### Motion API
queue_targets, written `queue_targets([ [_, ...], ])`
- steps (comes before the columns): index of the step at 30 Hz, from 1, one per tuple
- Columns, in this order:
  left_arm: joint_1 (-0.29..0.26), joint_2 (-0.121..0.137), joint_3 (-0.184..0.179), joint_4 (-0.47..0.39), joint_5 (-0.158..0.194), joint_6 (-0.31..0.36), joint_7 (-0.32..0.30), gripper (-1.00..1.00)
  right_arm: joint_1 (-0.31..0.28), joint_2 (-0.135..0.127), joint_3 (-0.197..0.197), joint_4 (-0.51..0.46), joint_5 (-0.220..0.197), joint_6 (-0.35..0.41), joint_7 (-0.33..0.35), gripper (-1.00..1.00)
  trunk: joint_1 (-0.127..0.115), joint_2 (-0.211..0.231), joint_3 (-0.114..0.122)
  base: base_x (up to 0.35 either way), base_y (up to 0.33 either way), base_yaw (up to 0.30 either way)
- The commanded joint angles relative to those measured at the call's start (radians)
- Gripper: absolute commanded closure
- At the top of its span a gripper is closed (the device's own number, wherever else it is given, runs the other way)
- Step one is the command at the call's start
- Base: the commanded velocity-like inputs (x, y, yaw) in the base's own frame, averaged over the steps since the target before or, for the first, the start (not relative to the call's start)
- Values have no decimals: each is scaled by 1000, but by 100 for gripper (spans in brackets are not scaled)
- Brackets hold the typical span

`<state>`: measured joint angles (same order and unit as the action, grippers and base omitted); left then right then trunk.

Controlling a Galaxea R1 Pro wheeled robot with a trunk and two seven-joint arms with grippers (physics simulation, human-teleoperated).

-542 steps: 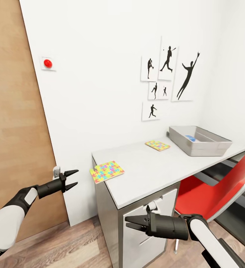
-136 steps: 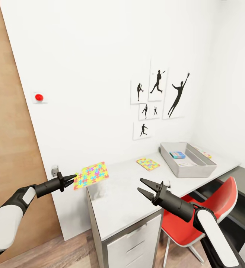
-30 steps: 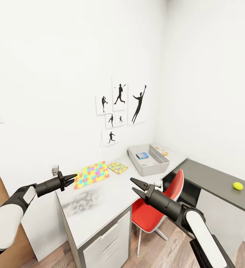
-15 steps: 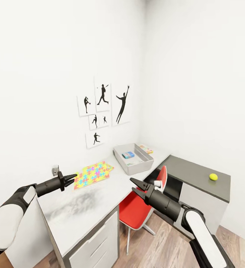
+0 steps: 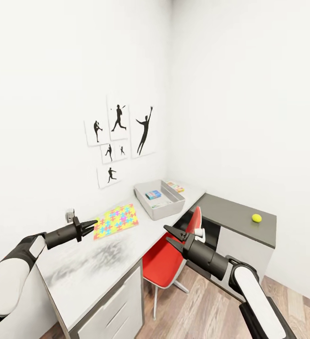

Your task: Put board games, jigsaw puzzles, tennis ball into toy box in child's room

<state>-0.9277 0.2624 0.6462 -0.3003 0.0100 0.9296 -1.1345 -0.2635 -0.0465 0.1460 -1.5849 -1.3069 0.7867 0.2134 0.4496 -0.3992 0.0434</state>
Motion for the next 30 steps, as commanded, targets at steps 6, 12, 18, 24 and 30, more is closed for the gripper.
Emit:
queue_targets([
  [6,0,0,3,0,1,8,-1,100,0,2,0,0,3,2,4,-100,0,-1,-1,0,0,-2],
  [12,0,1,2,1,1,8,-1,100,0,2,-1,0,4,2,4,-100,0,-1,-1,0,0,0],
  [18,0,1,2,0,1,8,-1,100,0,2,-2,0,4,2,4,-100,0,-1,-1,0,0,0],
  [24,0,1,1,0,1,0,-1,100,0,0,-5,0,5,2,4,-100,0,-1,-1,35,-22,0],
  [30,0,0,1,0,1,-3,-1,100,0,-2,-6,1,4,2,4,-100,0,-1,-9,79,-59,0],
])
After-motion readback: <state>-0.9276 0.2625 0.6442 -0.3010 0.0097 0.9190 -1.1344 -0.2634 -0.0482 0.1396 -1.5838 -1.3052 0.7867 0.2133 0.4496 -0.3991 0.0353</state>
